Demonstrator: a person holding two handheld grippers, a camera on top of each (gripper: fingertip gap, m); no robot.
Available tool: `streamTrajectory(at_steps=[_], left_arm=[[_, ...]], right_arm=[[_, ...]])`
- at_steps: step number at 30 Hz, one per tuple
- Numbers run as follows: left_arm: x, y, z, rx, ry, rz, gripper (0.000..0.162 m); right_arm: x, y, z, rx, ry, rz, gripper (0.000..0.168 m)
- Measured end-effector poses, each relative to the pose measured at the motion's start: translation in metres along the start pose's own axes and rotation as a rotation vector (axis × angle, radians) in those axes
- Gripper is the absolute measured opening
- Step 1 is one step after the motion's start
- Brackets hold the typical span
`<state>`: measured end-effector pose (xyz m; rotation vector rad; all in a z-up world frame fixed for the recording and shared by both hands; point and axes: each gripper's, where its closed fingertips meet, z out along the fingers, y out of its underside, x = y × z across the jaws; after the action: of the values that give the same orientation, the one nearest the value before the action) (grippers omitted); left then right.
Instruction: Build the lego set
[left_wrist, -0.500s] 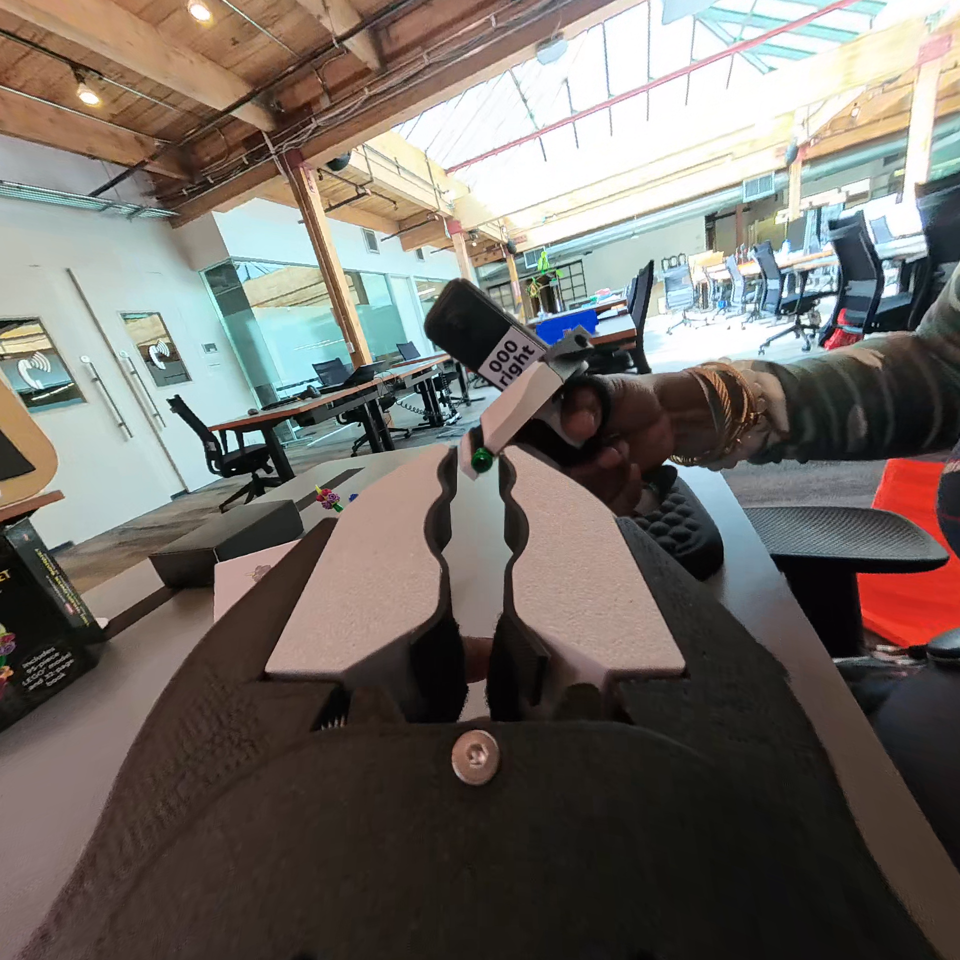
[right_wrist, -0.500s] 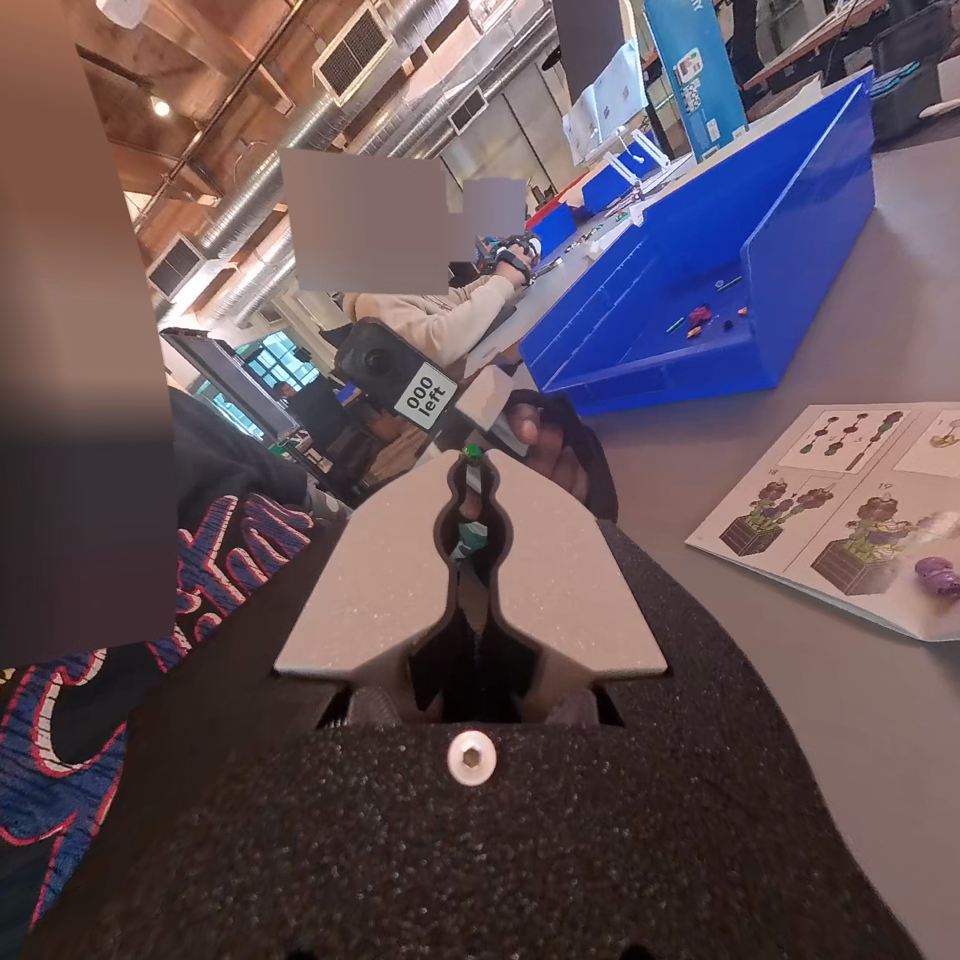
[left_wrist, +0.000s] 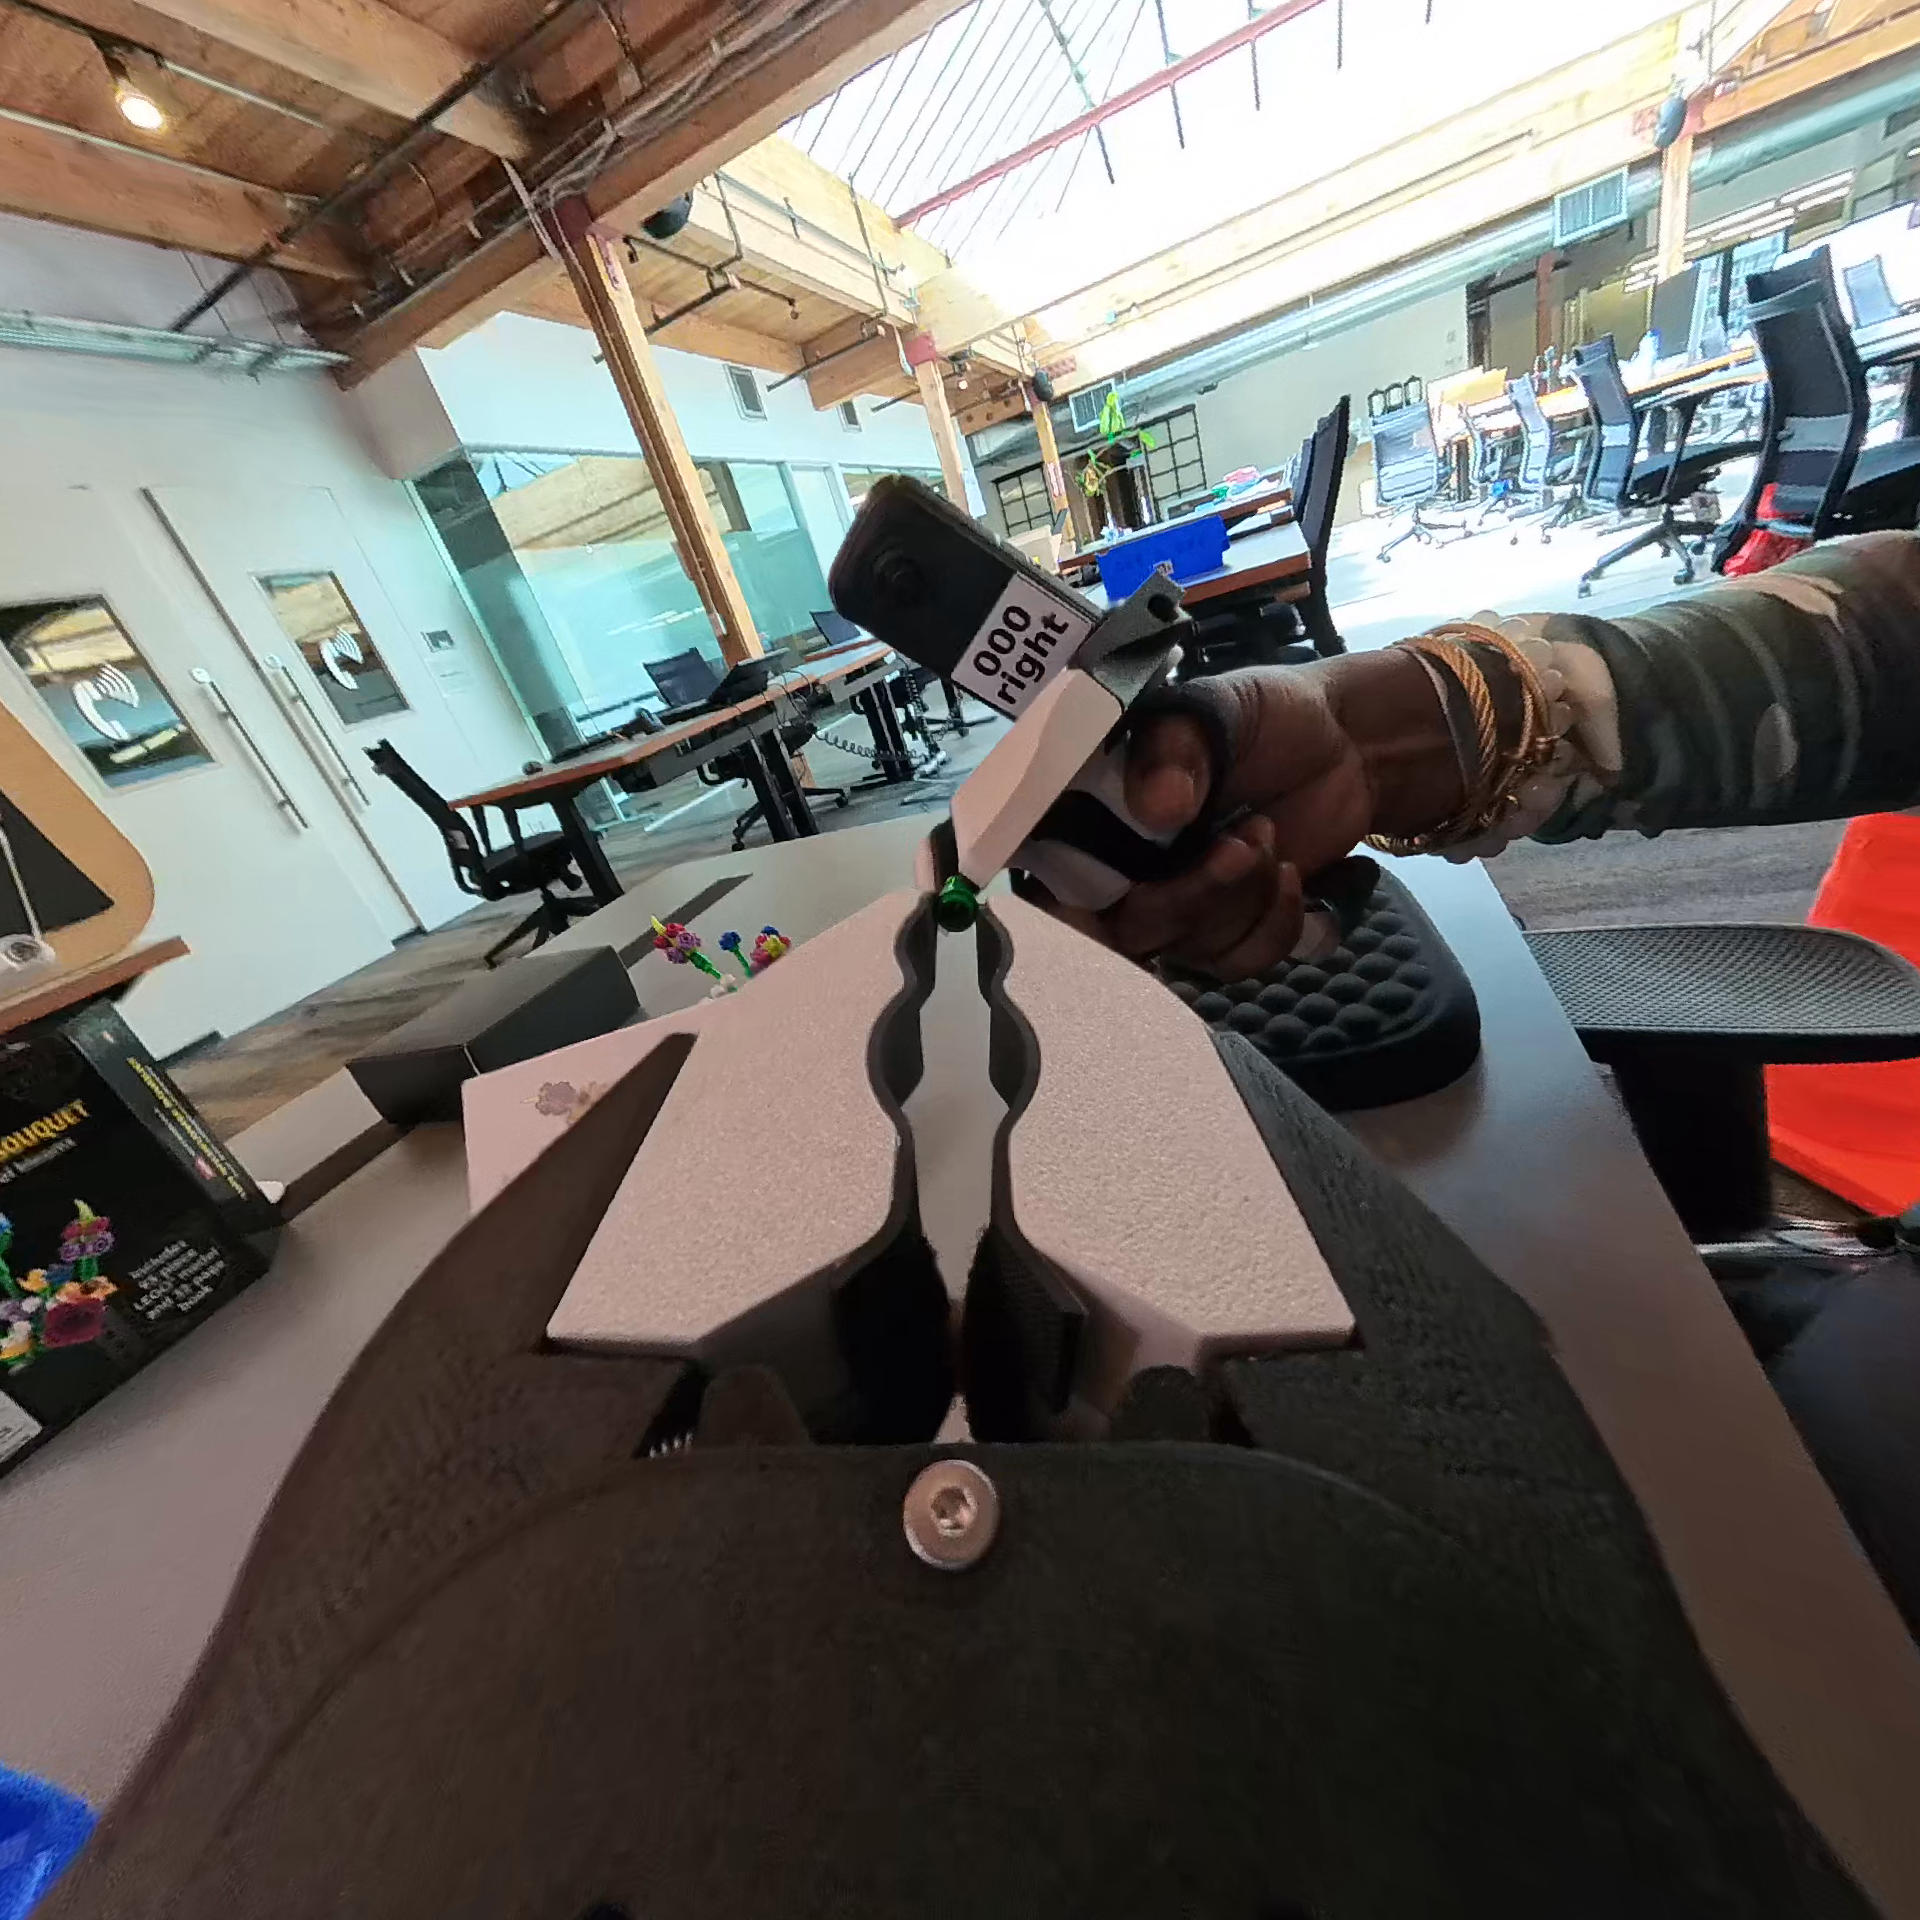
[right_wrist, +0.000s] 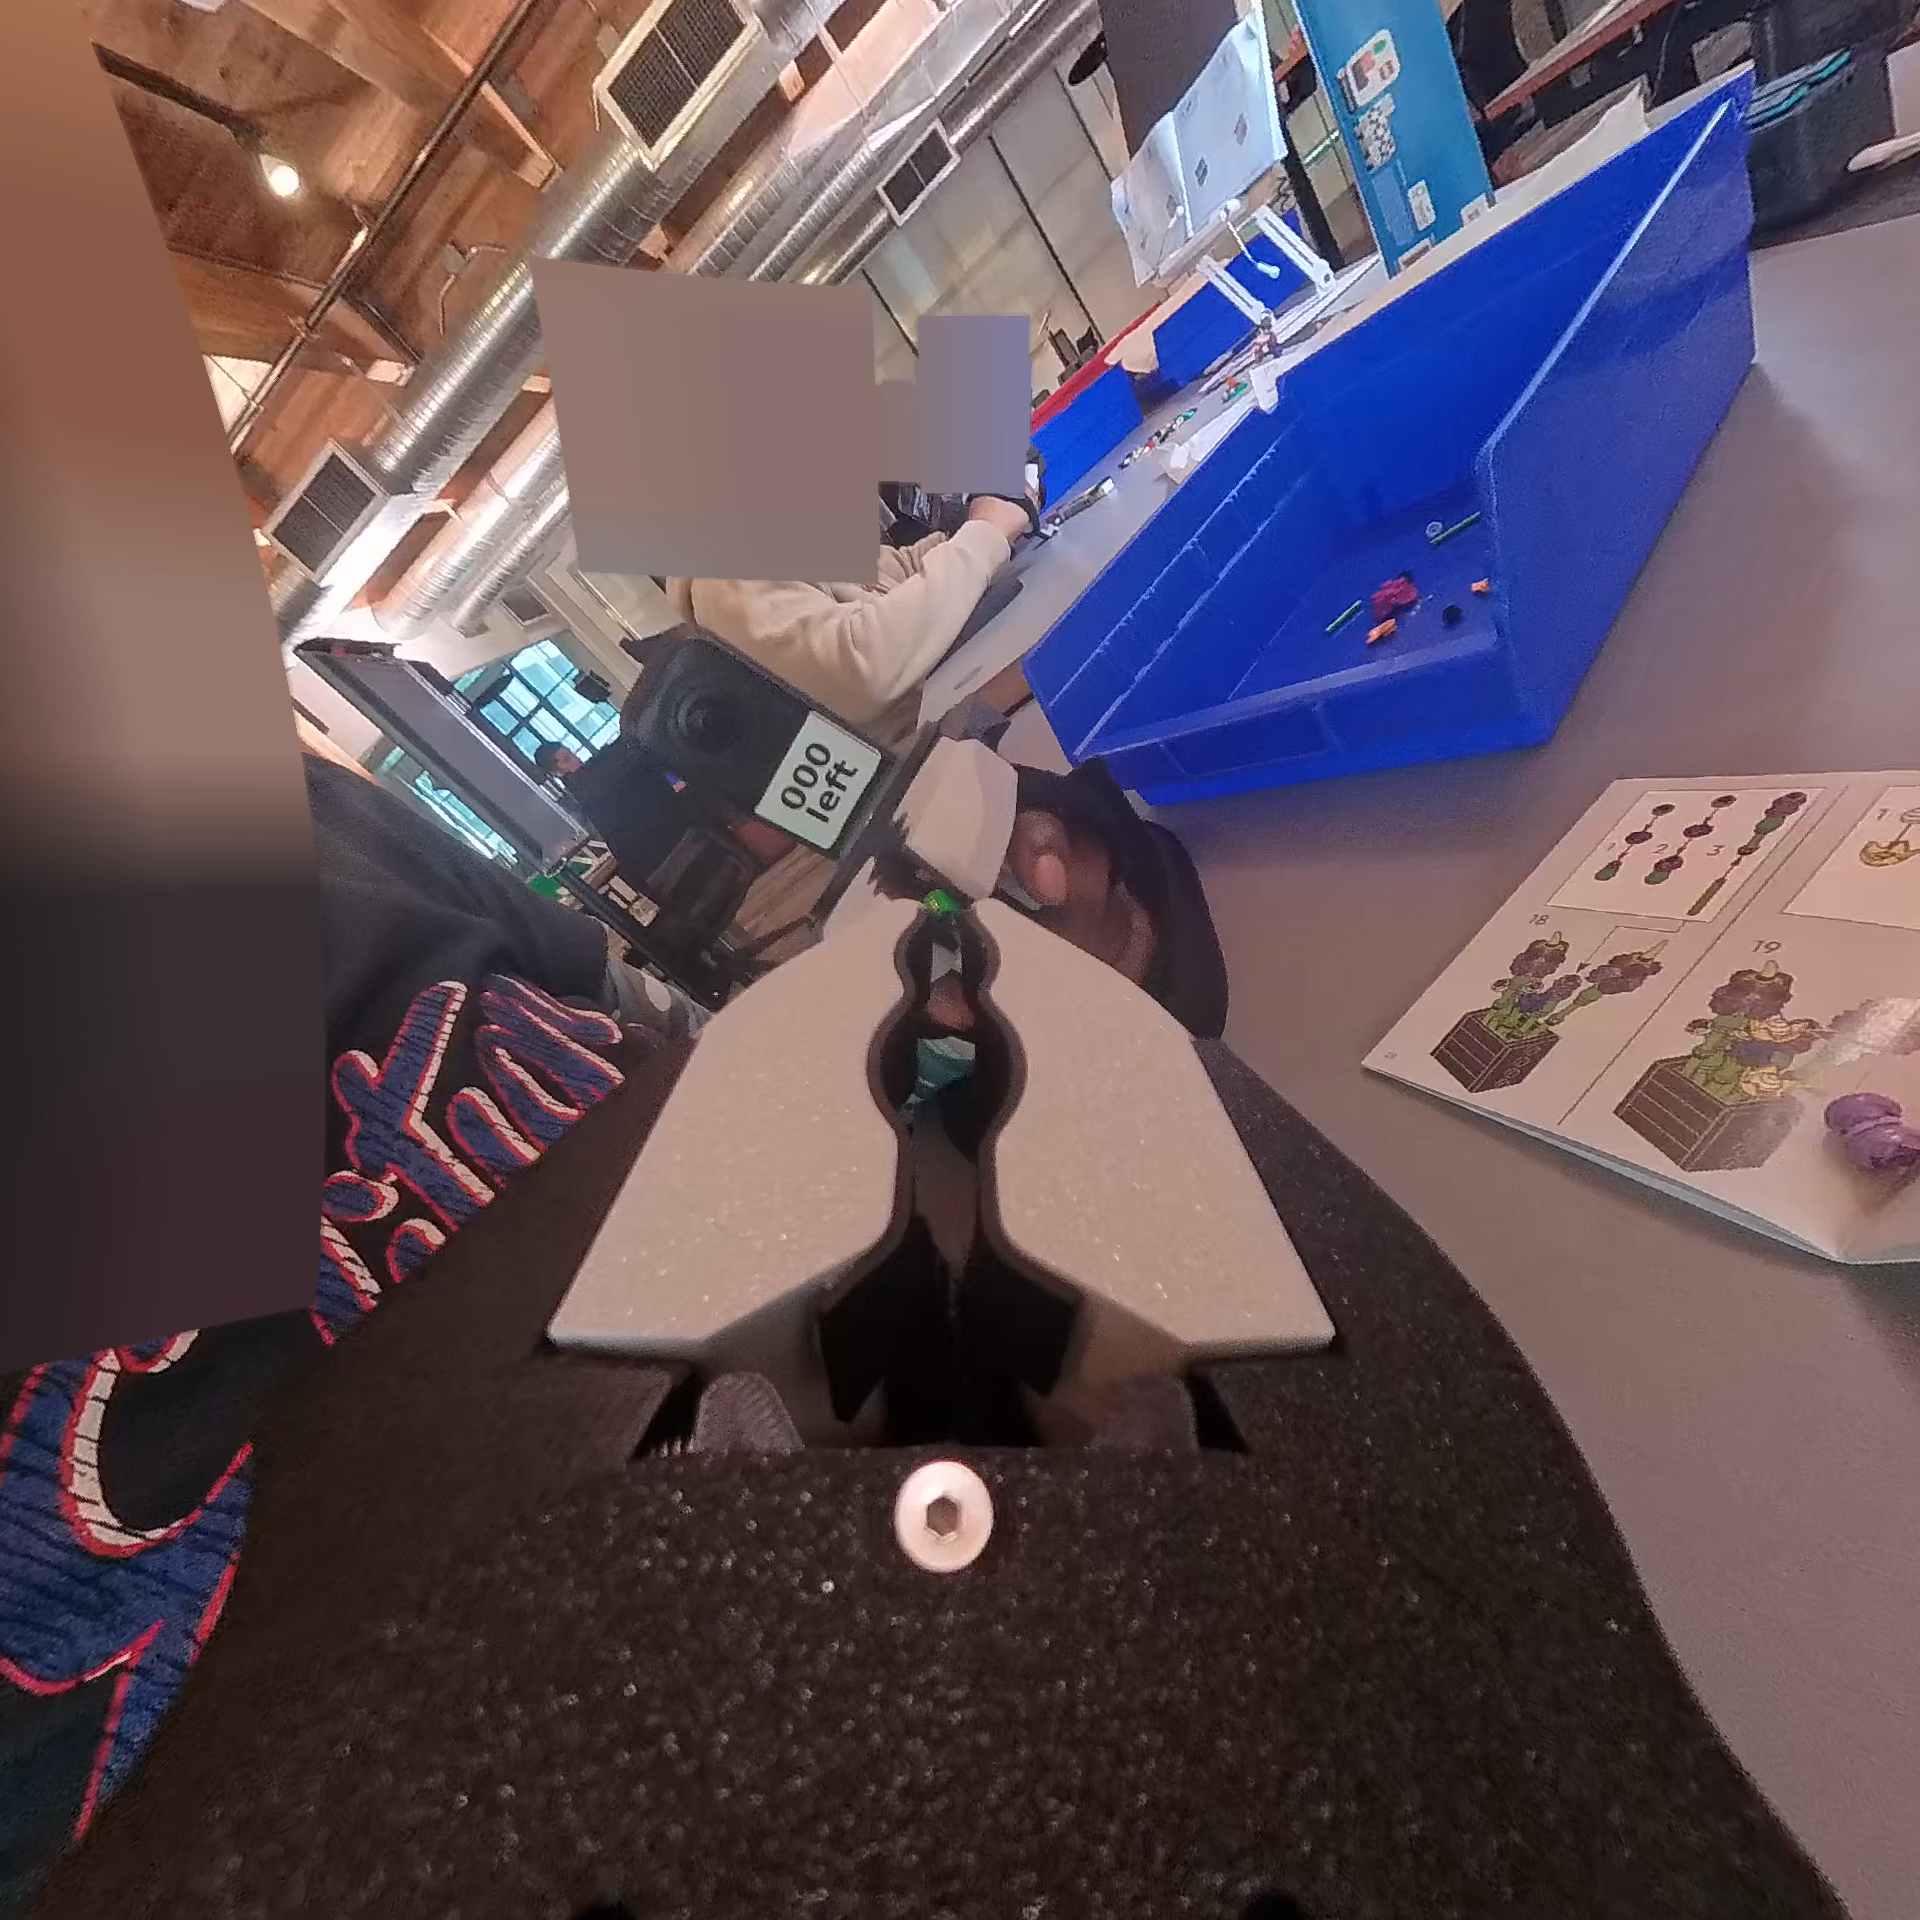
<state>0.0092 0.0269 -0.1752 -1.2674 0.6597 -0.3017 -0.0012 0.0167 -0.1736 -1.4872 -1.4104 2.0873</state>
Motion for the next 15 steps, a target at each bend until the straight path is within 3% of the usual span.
streamTrajectory(at_steps=[3, 4, 6, 9, 15], left_arm=[[0.000, -0.003, -0.003, 0.002, 0.020, -0.086, 0.007], [-0.004, -0.006, -0.007, 0.024, 0.019, -0.138, 0.007], [-0.013, -0.009, -0.017, 0.059, 0.028, -0.269, 0.007], [-0.027, -0.003, -0.032, 0.083, 0.013, -0.419, 0.007], [-0.045, -0.001, -0.042, 0.142, -0.041, -0.566, 0.007]], right_arm=[[-0.002, -0.002, 0.000, -0.030, 0.005, -0.089, 0.006], [0.003, -0.003, -0.003, -0.054, 0.042, -0.165, 0.013], [0.031, -0.002, -0.014, -0.168, 0.207, -0.367, 0.023], [0.085, 0.003, -0.029, -0.397, 0.432, -0.607, 0.022], [0.149, 0.025, -0.023, -0.678, 0.661, -0.719, 0.019]])
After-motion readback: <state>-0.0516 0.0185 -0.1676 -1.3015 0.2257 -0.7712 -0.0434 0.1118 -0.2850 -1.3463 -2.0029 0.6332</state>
